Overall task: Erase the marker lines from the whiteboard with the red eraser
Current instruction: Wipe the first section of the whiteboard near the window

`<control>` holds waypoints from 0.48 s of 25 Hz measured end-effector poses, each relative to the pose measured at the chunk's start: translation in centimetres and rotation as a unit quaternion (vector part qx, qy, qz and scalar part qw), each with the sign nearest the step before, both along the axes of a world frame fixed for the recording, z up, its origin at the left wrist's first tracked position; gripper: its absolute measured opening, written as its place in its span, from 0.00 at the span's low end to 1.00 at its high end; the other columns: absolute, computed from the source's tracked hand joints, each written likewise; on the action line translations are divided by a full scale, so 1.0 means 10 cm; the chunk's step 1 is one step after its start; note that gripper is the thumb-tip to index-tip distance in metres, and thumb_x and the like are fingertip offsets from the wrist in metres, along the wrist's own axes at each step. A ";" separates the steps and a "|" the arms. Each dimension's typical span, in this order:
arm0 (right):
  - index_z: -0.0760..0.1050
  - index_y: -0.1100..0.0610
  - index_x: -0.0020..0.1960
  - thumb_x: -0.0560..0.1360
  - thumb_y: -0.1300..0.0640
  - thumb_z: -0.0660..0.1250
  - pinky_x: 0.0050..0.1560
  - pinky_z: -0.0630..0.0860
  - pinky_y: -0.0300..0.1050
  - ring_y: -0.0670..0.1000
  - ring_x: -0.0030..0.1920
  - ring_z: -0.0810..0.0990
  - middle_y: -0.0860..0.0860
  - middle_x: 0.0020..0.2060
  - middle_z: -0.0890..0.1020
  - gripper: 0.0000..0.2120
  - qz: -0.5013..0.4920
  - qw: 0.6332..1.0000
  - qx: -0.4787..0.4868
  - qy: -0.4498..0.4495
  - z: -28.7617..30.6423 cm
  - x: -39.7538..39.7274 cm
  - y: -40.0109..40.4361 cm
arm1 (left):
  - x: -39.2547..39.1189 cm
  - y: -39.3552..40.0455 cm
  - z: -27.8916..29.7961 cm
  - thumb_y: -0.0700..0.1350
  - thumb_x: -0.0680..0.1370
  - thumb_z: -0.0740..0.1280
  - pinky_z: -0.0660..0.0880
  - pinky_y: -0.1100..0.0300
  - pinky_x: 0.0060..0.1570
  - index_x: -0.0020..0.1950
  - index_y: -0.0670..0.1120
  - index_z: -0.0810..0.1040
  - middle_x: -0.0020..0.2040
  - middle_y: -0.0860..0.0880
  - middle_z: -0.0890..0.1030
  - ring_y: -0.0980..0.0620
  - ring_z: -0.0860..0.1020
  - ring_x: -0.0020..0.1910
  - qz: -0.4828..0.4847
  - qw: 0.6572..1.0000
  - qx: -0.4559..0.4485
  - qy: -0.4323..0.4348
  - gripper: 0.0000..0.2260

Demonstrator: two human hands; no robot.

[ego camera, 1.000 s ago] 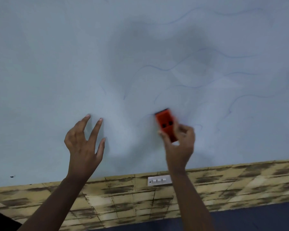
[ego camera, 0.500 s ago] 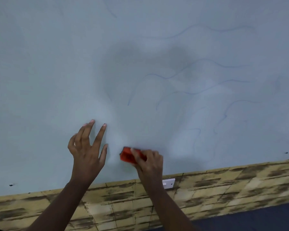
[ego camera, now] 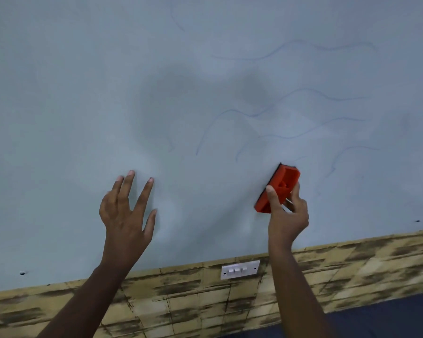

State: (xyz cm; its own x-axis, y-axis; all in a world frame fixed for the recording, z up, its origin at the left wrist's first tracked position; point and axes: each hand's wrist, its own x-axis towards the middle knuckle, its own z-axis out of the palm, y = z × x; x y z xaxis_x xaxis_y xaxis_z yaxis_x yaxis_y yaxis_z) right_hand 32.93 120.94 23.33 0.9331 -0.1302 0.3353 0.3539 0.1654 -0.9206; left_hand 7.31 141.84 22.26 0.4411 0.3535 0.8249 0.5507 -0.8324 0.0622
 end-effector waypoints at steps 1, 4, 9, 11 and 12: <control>0.74 0.49 0.74 0.71 0.46 0.79 0.52 0.81 0.39 0.38 0.49 0.80 0.46 0.49 0.78 0.34 -0.020 1.000 -0.009 0.018 -0.06 -0.01 0.00 | 0.00 0.00 -0.03 0.49 0.81 0.67 0.60 0.35 0.75 0.83 0.47 0.67 0.85 0.38 0.58 0.37 0.56 0.85 0.001 1.000 0.003 0.005 0.30; 0.75 0.52 0.73 0.72 0.45 0.78 0.53 0.82 0.41 0.41 0.50 0.80 0.49 0.53 0.81 0.32 -0.049 0.994 -0.044 0.086 -0.52 -0.19 0.07 | -0.02 0.03 -0.06 0.48 0.80 0.68 0.59 0.34 0.76 0.85 0.48 0.63 0.86 0.39 0.55 0.39 0.52 0.86 0.003 1.000 0.019 0.020 0.34; 0.75 0.56 0.67 0.64 0.31 0.74 0.53 0.83 0.62 0.60 0.53 0.84 0.55 0.55 0.81 0.40 0.026 0.937 0.010 0.347 -1.31 -0.47 0.14 | -0.03 0.01 -0.05 0.48 0.79 0.68 0.59 0.35 0.76 0.85 0.49 0.64 0.87 0.40 0.55 0.40 0.52 0.86 -0.009 1.000 0.006 0.021 0.34; 0.74 0.56 0.71 0.65 0.29 0.72 0.56 0.82 0.62 0.60 0.54 0.83 0.54 0.53 0.81 0.44 0.024 0.953 0.009 0.303 -1.20 -0.42 0.15 | -0.04 0.02 0.00 0.48 0.80 0.69 0.62 0.36 0.75 0.82 0.48 0.69 0.85 0.40 0.61 0.38 0.60 0.83 -0.018 1.000 0.012 -0.002 0.30; 0.74 0.56 0.72 0.67 0.28 0.70 0.57 0.81 0.60 0.60 0.54 0.83 0.54 0.53 0.82 0.43 0.018 0.968 0.005 0.252 -1.00 -0.40 0.14 | -0.05 0.05 0.07 0.48 0.81 0.69 0.62 0.38 0.74 0.81 0.48 0.71 0.84 0.41 0.64 0.38 0.63 0.82 -0.022 1.000 0.017 -0.015 0.28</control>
